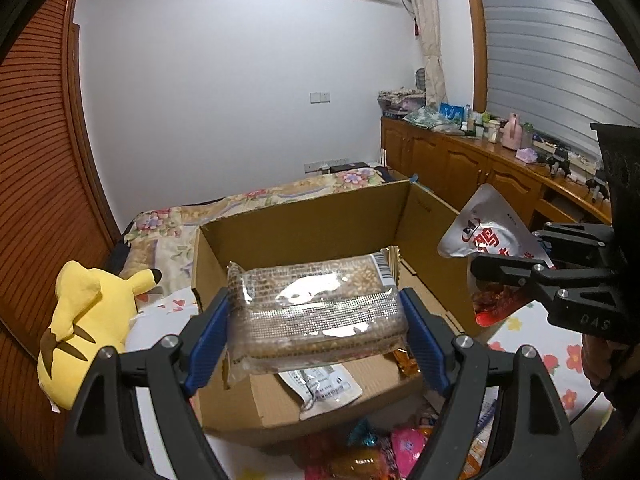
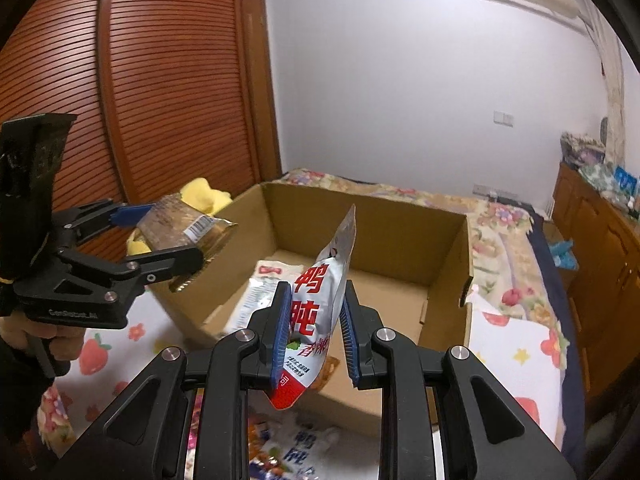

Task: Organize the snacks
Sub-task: 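Carry both snacks into the cardboard box and open both tools to release them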

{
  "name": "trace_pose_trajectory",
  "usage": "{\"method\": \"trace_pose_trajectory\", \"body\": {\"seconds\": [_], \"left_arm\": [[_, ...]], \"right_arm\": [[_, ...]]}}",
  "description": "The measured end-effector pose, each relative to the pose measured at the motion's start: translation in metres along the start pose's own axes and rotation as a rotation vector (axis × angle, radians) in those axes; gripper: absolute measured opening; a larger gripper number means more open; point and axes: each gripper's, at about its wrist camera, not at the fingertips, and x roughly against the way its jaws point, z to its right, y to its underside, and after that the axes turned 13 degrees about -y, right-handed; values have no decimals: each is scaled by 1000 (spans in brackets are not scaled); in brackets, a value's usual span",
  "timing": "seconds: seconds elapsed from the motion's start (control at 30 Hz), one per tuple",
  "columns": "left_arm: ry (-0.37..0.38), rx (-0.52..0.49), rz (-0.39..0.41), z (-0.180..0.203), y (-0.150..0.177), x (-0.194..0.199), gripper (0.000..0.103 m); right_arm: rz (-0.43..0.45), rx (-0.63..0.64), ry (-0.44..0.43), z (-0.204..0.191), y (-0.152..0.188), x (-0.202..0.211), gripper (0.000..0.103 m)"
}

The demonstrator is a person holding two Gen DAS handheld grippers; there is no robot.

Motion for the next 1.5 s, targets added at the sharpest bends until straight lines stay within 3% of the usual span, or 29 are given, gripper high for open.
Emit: {"method": "trace_pose_trajectory", "body": {"seconds": [0.67,1.23,1.5], "left_arm": [[5,-35,-82,19,12,-42,82],[-4,-19,-100,21,13,-51,84],[-2,-15,-74,21,14,-35,84]], "right_arm": [[-113,-52,24,23,14,-33,25],[-66,-54,-5,16,15,-11,30],[-48,-52,-5,14,17,3,33]]}}
